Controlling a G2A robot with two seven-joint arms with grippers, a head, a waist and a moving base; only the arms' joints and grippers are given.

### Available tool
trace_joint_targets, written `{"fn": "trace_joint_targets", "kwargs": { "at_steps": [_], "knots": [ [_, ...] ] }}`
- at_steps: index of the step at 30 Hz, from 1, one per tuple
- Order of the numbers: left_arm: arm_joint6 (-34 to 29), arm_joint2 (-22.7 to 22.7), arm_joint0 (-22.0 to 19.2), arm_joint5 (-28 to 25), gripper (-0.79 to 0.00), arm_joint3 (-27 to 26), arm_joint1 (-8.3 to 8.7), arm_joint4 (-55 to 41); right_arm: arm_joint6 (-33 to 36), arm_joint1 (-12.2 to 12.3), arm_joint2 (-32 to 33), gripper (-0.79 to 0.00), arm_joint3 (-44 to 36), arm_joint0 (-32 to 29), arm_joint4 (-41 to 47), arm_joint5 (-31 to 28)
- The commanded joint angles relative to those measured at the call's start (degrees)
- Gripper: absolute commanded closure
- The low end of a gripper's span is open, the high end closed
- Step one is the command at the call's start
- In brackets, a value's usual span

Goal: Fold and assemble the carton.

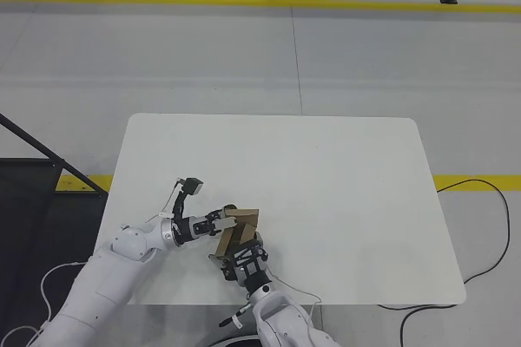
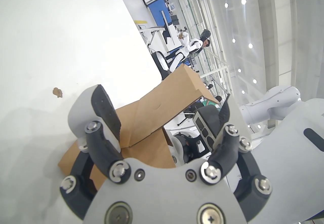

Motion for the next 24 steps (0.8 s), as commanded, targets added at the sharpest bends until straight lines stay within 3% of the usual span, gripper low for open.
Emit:
{"fn": "trace_joint_targets", "kwargs": {
  "at_steps": [1, 24],
  "knots": [
    [-0.08, 0.03, -0.10, -0.03, -0.785, 0.16, -0.02, -0.09, 0.18, -0.09, 0.21, -0.785, 0.05, -0.03, -0.13, -0.24],
    [2.03, -1.94, -0.32, -0.04, -0.785, 1.90, 0.07, -1.35, 3.86, -0.34, 2.28, -0.785, -2.52, -2.34, -3.17, -4.04]
  ]
}}
